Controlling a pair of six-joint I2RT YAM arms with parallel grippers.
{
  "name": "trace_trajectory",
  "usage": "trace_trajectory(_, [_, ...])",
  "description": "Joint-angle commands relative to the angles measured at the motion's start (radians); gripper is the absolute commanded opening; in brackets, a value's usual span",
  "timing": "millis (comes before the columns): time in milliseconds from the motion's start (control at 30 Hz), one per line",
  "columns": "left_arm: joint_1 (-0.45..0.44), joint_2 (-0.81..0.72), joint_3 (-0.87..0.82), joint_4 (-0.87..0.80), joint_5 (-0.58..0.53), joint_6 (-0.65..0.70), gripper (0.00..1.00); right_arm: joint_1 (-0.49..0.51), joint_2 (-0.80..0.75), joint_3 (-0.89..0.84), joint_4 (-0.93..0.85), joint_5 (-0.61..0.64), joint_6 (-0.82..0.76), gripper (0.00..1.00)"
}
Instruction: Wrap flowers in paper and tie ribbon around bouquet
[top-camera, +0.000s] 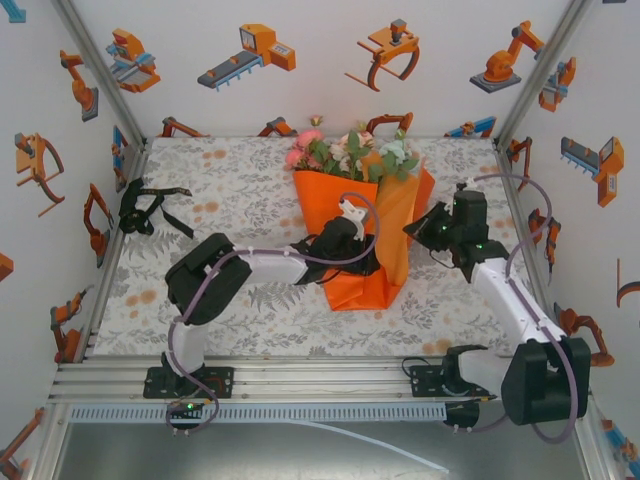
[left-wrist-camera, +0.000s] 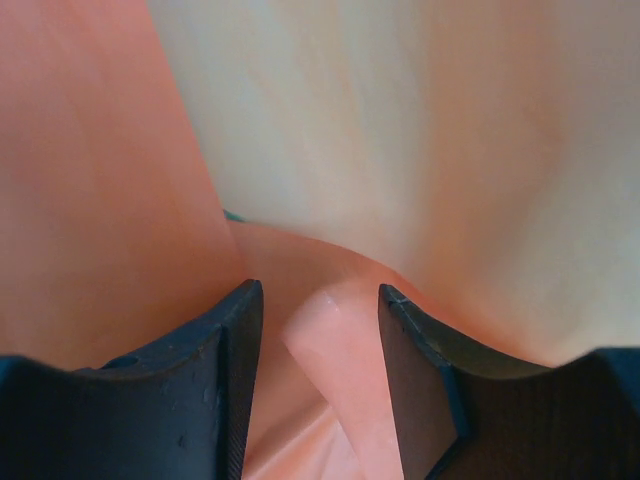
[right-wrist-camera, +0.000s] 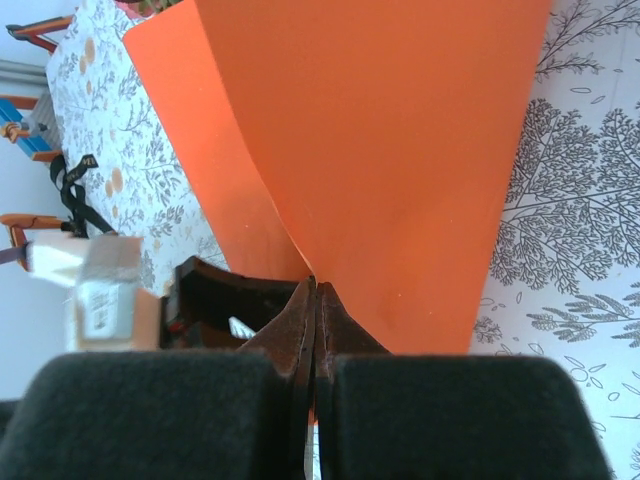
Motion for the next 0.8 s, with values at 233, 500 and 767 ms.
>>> trace_trajectory(233, [0.025,-0.294,-0.094,-0.153,-0.088,0.040,0.51,0.009,0.029,0.070,0.026,0.014,-0.026,0.00])
trace_trajectory(500, [0.024,-0.290,-0.216,-0.157,-0.079,0.065,0.46,0.085,0.067,0.130,0.041,-0.014,-0.044,0.00])
trace_trajectory(767, [0.002,-0.143,-0.168,-0.097,-0.065,0.026,0.41,0.235,0.179,0.222,0.073,0.015,-0.016,0.00])
